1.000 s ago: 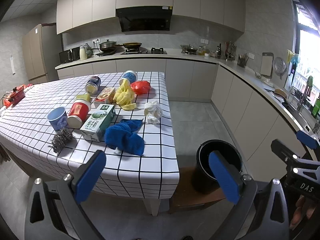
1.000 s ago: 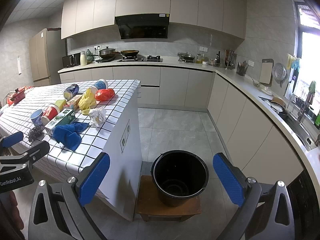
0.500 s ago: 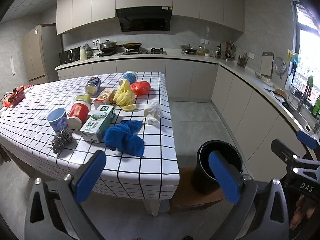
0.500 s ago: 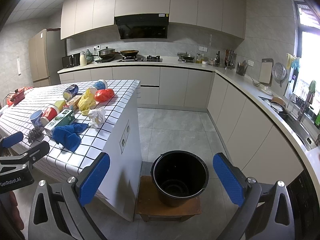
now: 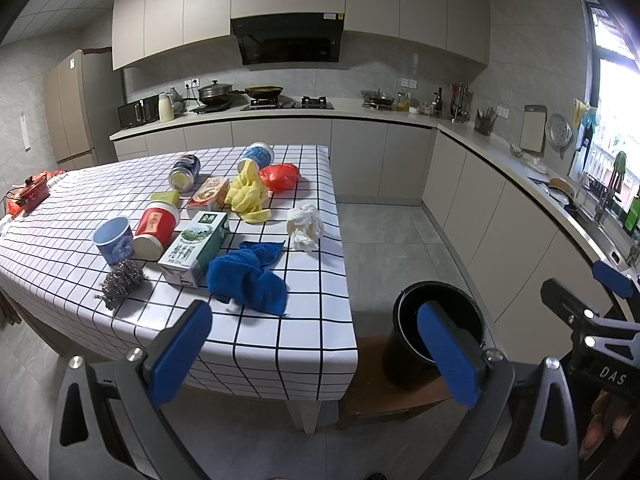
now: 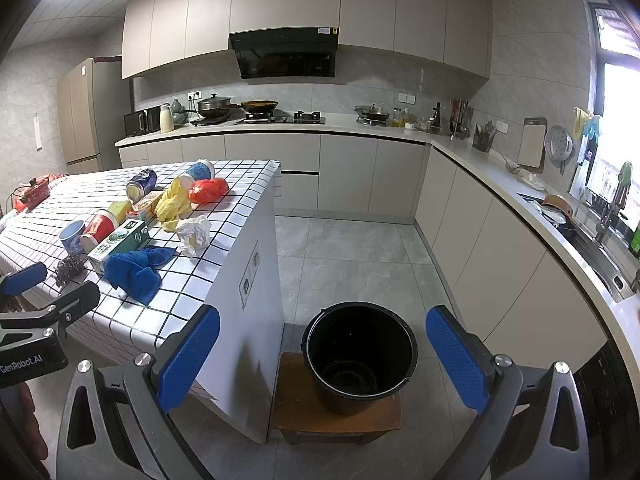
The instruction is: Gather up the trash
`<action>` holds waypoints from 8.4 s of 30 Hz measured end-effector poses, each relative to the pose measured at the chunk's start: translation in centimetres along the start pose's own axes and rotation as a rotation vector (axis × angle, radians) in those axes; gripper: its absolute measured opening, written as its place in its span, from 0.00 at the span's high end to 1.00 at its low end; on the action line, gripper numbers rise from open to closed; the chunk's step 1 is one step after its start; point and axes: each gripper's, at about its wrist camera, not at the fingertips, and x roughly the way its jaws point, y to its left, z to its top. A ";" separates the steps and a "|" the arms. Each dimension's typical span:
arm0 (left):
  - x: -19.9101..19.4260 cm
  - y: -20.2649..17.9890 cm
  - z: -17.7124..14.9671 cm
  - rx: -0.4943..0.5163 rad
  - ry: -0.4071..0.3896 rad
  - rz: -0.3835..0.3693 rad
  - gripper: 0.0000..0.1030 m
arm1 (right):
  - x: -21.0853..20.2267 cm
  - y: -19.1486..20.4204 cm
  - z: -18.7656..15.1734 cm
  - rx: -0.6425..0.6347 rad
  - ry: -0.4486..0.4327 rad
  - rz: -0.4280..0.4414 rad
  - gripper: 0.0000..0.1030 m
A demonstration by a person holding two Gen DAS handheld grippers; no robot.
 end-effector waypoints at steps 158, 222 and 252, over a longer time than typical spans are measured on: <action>10.6 6.3 3.7 0.080 0.046 -0.188 0.59 | 10.3 8.3 3.3 0.000 0.072 0.192 0.89; 15.5 -15.3 0.7 0.109 0.200 -0.062 0.00 | 22.5 -20.2 -3.3 0.040 0.268 0.077 0.00; 4.4 4.7 1.3 -0.106 0.024 0.187 0.00 | 11.4 -0.9 3.2 -0.127 0.079 0.257 0.00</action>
